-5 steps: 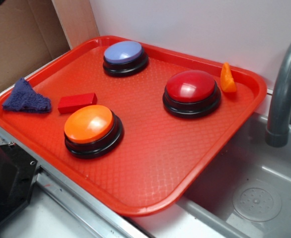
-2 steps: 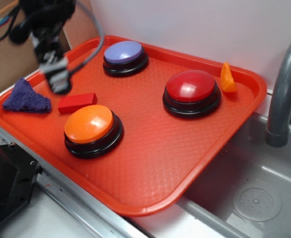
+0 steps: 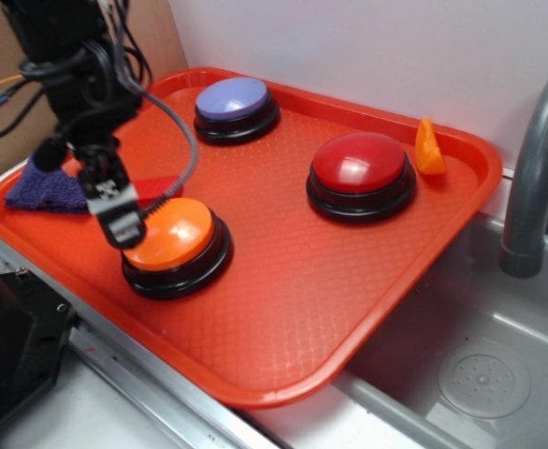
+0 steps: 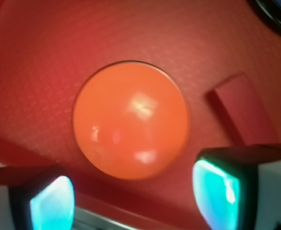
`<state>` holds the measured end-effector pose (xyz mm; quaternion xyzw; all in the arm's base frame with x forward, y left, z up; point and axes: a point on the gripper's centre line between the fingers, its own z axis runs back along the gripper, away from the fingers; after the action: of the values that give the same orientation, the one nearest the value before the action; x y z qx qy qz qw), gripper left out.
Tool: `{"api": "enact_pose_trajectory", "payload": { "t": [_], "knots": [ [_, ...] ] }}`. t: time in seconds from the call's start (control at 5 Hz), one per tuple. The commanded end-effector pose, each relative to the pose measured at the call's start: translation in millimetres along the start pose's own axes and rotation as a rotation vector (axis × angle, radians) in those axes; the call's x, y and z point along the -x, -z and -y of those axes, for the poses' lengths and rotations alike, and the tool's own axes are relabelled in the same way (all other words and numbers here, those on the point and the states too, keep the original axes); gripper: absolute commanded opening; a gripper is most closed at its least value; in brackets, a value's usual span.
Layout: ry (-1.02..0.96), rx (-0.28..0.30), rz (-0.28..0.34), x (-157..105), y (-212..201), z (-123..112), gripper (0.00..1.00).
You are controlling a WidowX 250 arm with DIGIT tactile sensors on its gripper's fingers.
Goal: Push the orange button.
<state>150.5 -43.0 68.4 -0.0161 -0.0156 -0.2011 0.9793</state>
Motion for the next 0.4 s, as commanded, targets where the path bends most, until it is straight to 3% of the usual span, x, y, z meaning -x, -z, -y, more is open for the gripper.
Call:
{"api": "enact_pose_trajectory", "payload": {
  "t": [0.0,0.2],
  "knots": [
    [0.055,-0.105,0.048,-28,7,-12,1.00],
    [0.066,-0.079,0.033,-35,19,-15,1.00]
  ]
}}
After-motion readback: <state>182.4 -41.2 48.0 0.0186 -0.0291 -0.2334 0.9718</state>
